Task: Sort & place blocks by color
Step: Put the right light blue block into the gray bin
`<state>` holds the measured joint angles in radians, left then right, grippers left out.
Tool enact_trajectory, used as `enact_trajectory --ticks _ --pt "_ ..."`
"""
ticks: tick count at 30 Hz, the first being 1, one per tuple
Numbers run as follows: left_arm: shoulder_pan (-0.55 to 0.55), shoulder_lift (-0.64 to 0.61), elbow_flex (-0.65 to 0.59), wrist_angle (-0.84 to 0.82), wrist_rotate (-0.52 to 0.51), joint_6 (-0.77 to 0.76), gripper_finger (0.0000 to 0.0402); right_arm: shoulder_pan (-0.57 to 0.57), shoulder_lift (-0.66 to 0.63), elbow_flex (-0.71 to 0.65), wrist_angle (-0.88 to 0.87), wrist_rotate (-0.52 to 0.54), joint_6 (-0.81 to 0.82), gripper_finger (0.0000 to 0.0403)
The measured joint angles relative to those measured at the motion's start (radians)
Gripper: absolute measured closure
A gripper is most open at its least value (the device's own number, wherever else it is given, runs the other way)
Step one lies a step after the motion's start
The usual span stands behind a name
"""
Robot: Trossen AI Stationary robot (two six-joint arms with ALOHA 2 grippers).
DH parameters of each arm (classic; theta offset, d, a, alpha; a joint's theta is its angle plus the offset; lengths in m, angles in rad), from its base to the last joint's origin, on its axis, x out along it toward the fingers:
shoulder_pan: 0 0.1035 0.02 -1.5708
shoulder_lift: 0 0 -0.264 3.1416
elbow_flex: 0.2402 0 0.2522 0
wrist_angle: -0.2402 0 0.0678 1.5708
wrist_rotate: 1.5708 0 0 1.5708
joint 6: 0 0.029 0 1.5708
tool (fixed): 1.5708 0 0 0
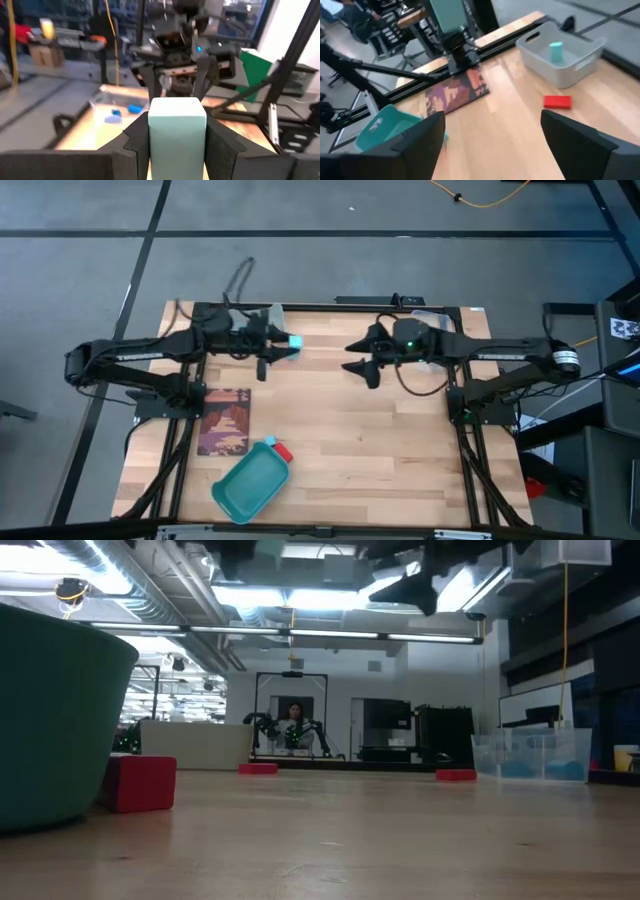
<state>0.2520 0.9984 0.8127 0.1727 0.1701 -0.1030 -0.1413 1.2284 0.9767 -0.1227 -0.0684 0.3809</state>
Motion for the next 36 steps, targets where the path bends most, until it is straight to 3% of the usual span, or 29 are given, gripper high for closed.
enact_trajectory --ticks 9,14,19,36 --pt "0.008 -0.14 -0.108 0.015 -0.042 -0.048 0.0275 -0.007 -0.221 -0.168 0.049 0.107 0.047 0.0071" --pt "-0.021 -0.193 -0.224 0.2 -0.094 -0.101 0.0275 -0.004 -0.353 -0.324 0.327 0.12 0.106 0.0071" --pt "-0.018 -0.221 -0.301 0.295 -0.142 -0.137 0.0275 -0.004 -0.402 -0.434 0.605 0.12 0.134 0.0071" --pt "-0.012 -0.226 -0.299 0.325 -0.143 -0.148 0.0275 -0.004 -0.4 -0.441 0.612 0.12 0.139 0.0071"
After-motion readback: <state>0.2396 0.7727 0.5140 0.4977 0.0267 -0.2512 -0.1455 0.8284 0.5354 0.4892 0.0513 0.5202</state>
